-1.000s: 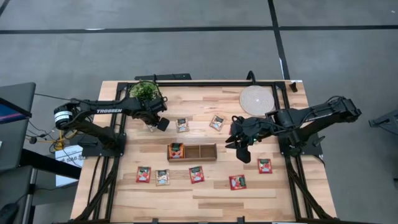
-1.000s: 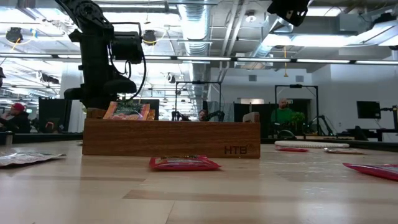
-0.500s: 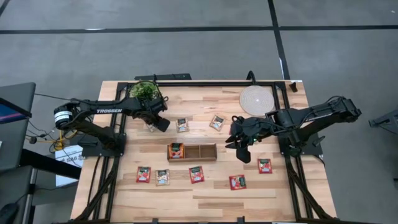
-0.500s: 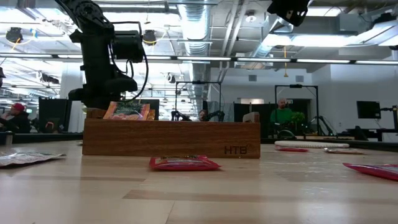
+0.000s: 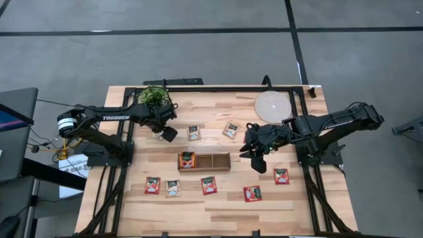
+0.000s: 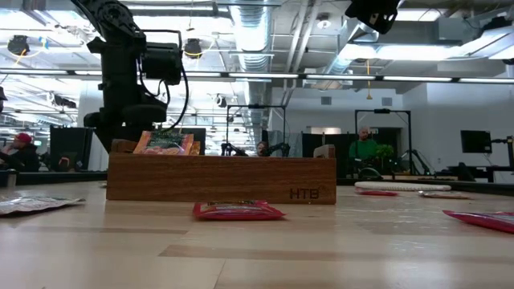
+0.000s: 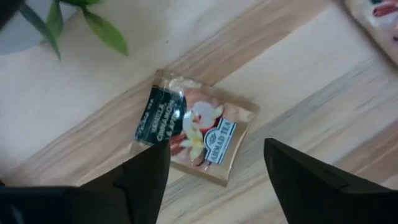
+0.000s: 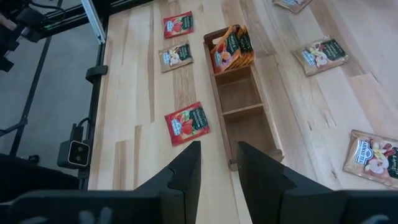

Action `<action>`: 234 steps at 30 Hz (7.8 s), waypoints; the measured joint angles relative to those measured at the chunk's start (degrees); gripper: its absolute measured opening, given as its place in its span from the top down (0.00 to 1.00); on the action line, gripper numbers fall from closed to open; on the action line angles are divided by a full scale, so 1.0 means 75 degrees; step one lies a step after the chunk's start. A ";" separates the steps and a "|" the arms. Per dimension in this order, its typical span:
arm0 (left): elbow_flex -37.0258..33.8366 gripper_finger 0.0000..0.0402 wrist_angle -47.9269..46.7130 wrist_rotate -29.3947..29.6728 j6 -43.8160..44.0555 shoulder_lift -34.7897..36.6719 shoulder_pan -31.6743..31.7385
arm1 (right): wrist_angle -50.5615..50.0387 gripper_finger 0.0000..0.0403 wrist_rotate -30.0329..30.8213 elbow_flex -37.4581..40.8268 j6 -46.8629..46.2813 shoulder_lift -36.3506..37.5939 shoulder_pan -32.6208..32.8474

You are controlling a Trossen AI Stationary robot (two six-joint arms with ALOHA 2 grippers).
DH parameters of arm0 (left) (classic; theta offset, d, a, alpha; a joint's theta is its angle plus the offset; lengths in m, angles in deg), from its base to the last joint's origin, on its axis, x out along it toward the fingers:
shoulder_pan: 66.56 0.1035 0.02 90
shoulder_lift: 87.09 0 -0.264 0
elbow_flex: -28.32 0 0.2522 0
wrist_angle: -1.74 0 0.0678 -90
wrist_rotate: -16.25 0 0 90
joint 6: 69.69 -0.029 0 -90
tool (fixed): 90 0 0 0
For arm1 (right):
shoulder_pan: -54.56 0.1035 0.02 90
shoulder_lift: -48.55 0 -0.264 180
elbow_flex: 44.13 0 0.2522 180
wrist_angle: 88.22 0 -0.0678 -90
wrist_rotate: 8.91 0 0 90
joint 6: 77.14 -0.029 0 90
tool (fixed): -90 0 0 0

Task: Pick & Place Tea
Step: Put the brown tea bag into the middle section of the wooden organizer

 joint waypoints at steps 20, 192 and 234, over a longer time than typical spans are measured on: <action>0.0000 0.34 0.0074 0.0306 -0.1832 0.0003 0.0487 | 0.0000 0.76 -0.0009 0.0000 -0.0001 0.0000 0.0000; -0.0976 0.85 0.1535 -0.0857 -0.0579 -0.0629 0.0813 | 0.0411 0.76 -0.0845 0.0000 -0.0343 -0.0002 0.0015; 0.2380 1.00 -0.0110 0.1887 -0.0208 0.1460 -0.2865 | 0.0408 0.76 -0.0734 0.0000 -0.0331 -0.0003 -0.0006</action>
